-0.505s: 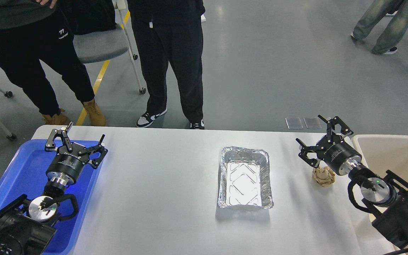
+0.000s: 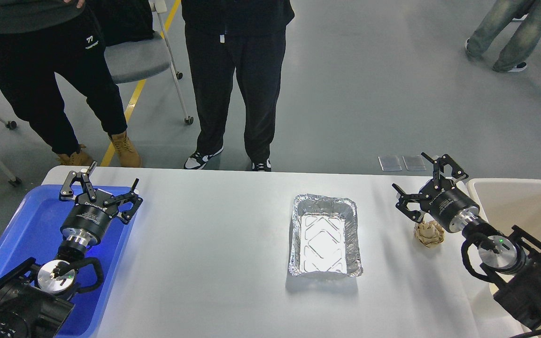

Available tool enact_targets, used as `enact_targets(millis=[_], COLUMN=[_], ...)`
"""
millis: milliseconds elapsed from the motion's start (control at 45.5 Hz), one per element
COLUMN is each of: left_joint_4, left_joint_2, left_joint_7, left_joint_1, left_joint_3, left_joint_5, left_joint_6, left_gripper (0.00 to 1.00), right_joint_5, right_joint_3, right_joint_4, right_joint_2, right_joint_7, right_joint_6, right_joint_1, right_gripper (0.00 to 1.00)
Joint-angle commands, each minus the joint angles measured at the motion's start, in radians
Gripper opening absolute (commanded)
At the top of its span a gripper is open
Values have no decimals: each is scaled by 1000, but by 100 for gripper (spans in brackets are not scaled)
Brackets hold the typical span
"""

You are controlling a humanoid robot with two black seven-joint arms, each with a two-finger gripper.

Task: Tidy desktop
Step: 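Raise the right gripper away from the beige cookie, up and outward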

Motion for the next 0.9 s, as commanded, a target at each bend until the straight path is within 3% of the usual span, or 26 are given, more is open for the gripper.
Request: enact_targets(millis=[0, 462, 725, 879], left_joint_4=[0, 0, 0, 0], left_joint_2=[1, 2, 2, 2], left_joint_7=[-2, -3, -3, -3], left_joint_1=[0, 0, 0, 0], left_joint_3=[4, 6, 6, 6], left_joint_5=[0, 0, 0, 0], left_joint_6=[0, 0, 0, 0], left_gripper=[100, 100, 100, 100], right_joint_5=[0, -20, -20, -32], right_joint_3=[-1, -77, -365, -565], right_joint_4=[19, 237, 380, 401], right_joint_2=[-13, -198, -387, -453], right_joint_7=[-1, -16, -22, -50], right_joint_6=[1, -16, -39, -39], right_joint_1=[-3, 19, 187, 330], right_gripper=[100, 100, 100, 100])
